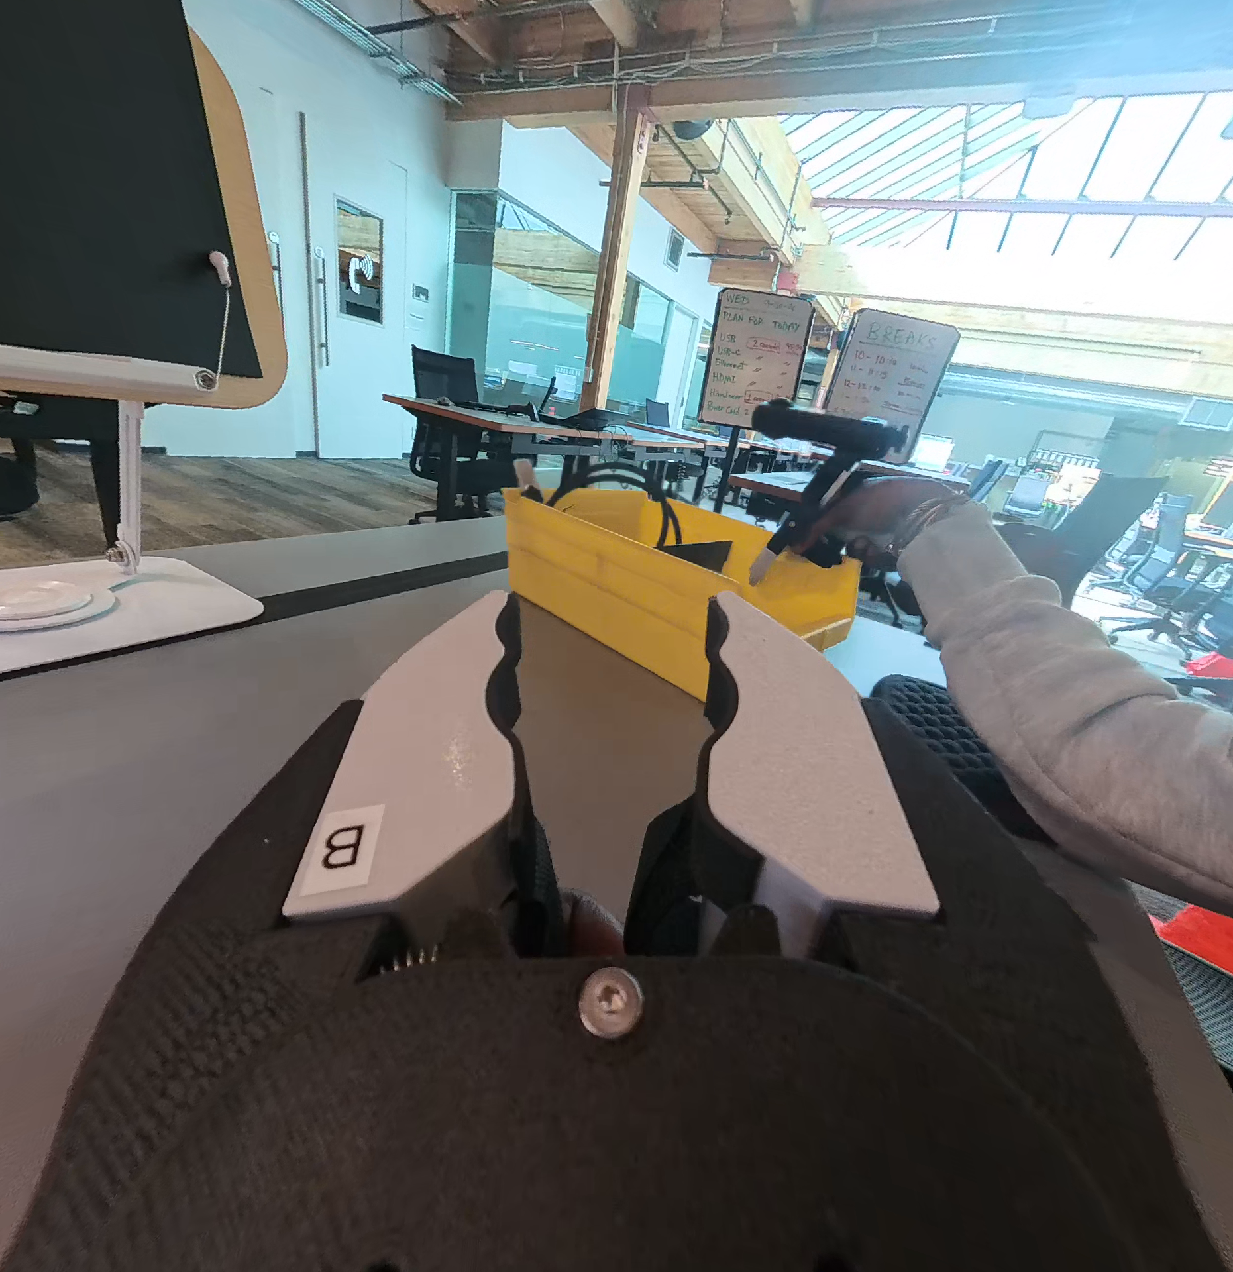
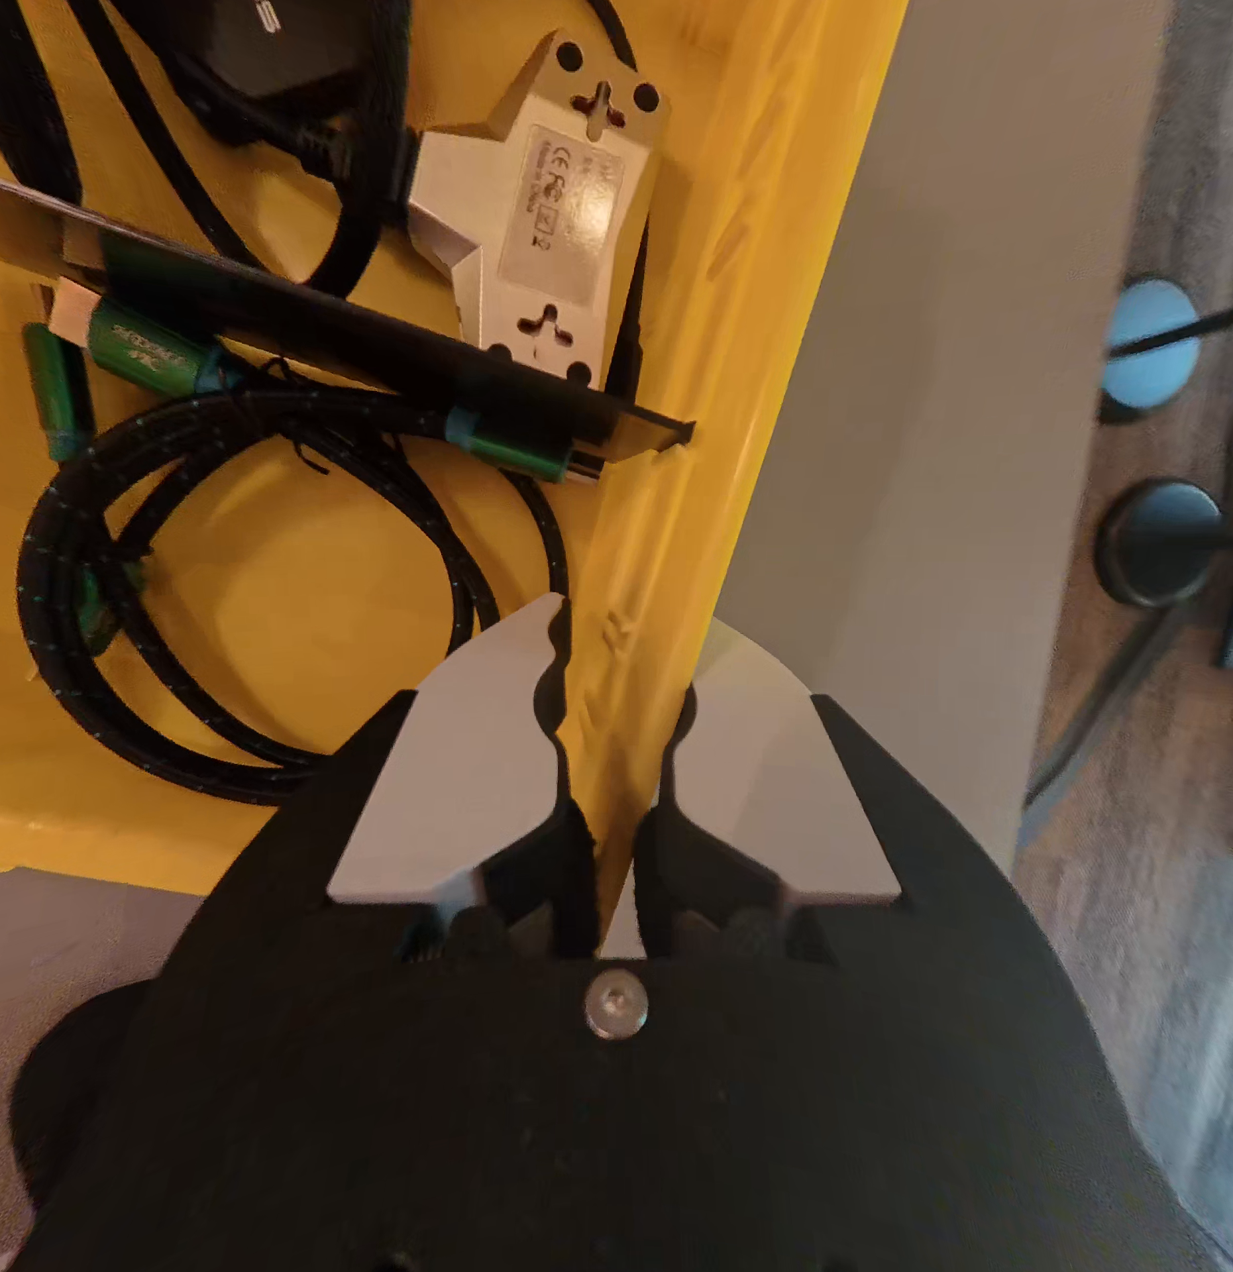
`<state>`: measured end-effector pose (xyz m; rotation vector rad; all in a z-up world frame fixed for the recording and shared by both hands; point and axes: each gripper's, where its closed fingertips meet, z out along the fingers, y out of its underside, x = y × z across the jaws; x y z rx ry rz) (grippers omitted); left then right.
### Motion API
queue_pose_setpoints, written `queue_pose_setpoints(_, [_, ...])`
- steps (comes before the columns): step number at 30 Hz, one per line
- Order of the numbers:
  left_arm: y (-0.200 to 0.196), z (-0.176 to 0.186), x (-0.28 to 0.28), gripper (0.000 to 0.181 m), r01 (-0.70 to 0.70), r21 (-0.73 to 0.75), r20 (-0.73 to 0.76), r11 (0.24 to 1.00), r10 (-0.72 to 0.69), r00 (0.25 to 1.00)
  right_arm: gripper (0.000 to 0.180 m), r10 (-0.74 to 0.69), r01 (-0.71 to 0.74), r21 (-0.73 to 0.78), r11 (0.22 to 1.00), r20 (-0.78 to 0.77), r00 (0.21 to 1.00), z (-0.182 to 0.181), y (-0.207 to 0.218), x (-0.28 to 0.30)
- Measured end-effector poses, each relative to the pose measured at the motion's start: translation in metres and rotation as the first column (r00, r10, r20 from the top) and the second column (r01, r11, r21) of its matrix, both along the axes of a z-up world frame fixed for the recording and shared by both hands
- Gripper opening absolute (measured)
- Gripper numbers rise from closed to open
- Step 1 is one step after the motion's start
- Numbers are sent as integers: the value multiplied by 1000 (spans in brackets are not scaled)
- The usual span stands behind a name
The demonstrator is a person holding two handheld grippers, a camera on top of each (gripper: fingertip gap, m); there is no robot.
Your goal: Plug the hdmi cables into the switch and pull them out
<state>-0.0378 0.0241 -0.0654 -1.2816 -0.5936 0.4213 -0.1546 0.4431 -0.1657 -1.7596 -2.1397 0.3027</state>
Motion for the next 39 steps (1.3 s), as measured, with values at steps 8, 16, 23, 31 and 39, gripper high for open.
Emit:
queue_pose_setpoints(8, [-14,3,-9,50,-222,-155,-153,963,199,968,55,276,-256,-236,937,55,960,-2,-125,-13])
queue_pose_setpoints(16, [-42,-18,-29,50,-503,-451,-249,737,437,864,82,430,-404,-281,871,36,902,-3,-236,-24])
queue_pose_setpoints(23, [-53,-20,-32,49,-549,-492,-254,675,493,832,96,516,-486,-354,799,-13,857,0,-303,-18])
queue_pose_setpoints(31, [-54,-16,-23,50,-543,-477,-242,691,490,837,98,520,-517,-497,697,-146,841,8,-375,-14])
queue_pose_setpoints(39, [-87,9,101,52,-448,-303,-239,841,389,890,96,445,-532,-591,606,-303,843,14,-447,-6])
